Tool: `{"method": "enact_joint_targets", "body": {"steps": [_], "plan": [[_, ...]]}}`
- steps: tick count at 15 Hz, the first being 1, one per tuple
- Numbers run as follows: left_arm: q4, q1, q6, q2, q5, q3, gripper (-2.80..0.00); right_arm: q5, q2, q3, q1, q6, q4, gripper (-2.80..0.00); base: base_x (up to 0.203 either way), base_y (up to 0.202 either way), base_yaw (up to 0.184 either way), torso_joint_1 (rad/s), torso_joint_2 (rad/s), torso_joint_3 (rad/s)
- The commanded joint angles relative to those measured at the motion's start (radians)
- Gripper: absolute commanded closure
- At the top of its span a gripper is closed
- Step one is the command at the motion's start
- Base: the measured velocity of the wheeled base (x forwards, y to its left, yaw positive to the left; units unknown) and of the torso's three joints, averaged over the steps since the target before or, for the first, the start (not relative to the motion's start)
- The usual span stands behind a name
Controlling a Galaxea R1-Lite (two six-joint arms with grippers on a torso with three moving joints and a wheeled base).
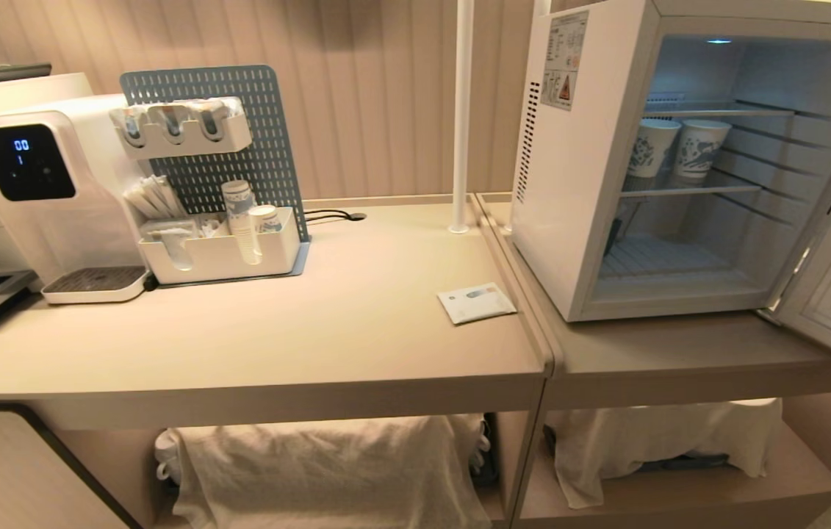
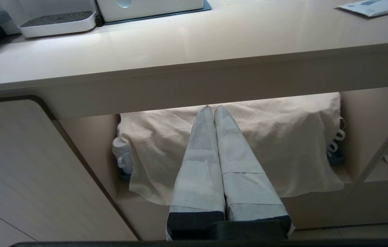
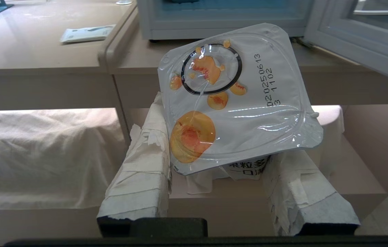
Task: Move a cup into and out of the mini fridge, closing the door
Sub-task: Put the yoghurt in the freezer
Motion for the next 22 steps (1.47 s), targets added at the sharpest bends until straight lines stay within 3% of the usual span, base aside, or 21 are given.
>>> {"method": "enact_joint_targets", "body": {"steps": [1,4,13,19,22], "plan": [[0.0,0.0,-0.003,0.0,0.001,0.002,0.0,0.0,-0.002,0.011,0.0,-0.001,-0.001,0.0,0.0,-0.196,0.001,0.002,0.0,0.005],[0.003,0.0,-0.008,0.0,-0.001,0.002,0.0,0.0,-0.002,0.011,0.001,-0.001,-0.001,0.0,0.0,-0.143,-0.008,0.004,0.0,0.003],[-0.003,0.0,-0.01,0.0,0.001,0.002,0.0,0.0,-0.002,0.011,0.001,-0.001,-0.001,0.0,0.0,0.0,0.0,0.0,0.0,0.0],[-0.002,0.0,-0.003,0.0,0.001,0.0,0.0,0.0,-0.002,0.011,0.0,-0.001,-0.001,0.0,0.171,0.0,0.0,0.004,0.01,0.002],[0.0,0.0,-0.006,0.0,0.001,0.002,0.0,0.0,-0.002,0.009,0.001,0.001,-0.001,0.0,0.027,0.0,0.003,0.0,0.0,-0.002]]}}
